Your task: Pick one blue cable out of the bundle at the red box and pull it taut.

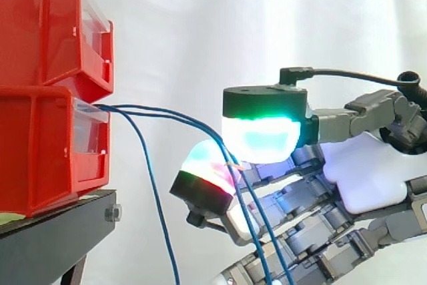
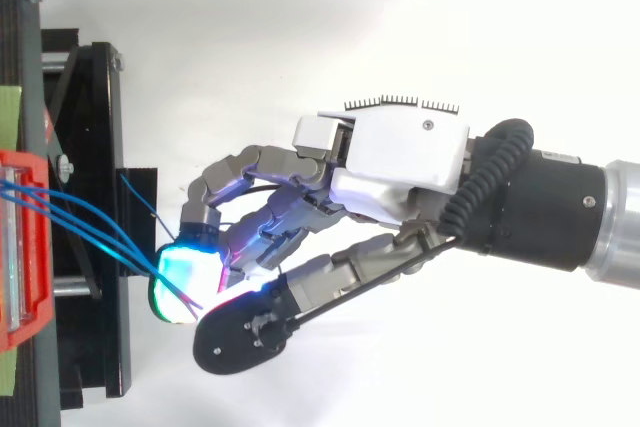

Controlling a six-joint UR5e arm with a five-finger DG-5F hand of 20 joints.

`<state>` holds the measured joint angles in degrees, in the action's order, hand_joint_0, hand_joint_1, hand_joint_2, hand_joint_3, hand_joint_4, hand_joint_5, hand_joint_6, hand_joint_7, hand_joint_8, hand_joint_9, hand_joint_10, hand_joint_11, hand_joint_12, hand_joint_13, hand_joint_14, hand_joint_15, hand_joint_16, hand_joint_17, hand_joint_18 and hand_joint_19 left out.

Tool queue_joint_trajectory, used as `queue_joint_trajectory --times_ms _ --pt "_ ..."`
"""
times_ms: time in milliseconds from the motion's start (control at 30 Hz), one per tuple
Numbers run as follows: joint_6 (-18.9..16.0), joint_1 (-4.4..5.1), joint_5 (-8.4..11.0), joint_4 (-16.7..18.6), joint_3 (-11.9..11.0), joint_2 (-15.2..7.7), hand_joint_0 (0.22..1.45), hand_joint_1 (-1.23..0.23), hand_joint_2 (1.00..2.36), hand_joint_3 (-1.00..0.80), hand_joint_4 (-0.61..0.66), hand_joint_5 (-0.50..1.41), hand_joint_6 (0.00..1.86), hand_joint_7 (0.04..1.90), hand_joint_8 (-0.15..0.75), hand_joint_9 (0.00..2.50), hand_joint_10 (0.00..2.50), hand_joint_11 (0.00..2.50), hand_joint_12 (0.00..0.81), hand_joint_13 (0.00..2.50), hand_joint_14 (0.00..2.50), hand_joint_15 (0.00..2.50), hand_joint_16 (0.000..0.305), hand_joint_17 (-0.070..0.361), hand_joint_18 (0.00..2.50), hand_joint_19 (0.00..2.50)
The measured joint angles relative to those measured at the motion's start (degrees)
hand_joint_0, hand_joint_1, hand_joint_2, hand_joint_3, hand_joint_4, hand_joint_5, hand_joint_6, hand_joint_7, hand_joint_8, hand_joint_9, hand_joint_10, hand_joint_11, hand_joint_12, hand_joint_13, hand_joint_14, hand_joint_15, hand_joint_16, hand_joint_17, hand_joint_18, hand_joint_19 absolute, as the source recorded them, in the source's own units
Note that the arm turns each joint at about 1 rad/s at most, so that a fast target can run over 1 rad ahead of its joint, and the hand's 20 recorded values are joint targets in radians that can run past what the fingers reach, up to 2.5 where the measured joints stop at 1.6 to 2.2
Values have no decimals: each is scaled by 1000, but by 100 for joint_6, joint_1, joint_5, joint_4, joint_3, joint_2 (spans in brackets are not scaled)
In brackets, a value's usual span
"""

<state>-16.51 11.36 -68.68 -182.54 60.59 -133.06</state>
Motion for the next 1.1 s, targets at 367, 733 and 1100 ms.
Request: queue_joint_trajectory --times_ms 367,733,1100 --pt "4 6 2 0 -1 1 510 -804 1000 -500 172 -177 666 1023 312 698 14 793 427 424 4 156 60 135 579 316" --pt "7 12 4 2 -2 0 625 -798 1010 -372 127 -172 765 1071 323 789 16 811 411 482 5 170 56 126 617 335" --pt "7 17 4 2 2 0 656 -834 1025 -71 78 -215 887 1021 327 804 15 881 413 508 5 163 57 127 664 320"
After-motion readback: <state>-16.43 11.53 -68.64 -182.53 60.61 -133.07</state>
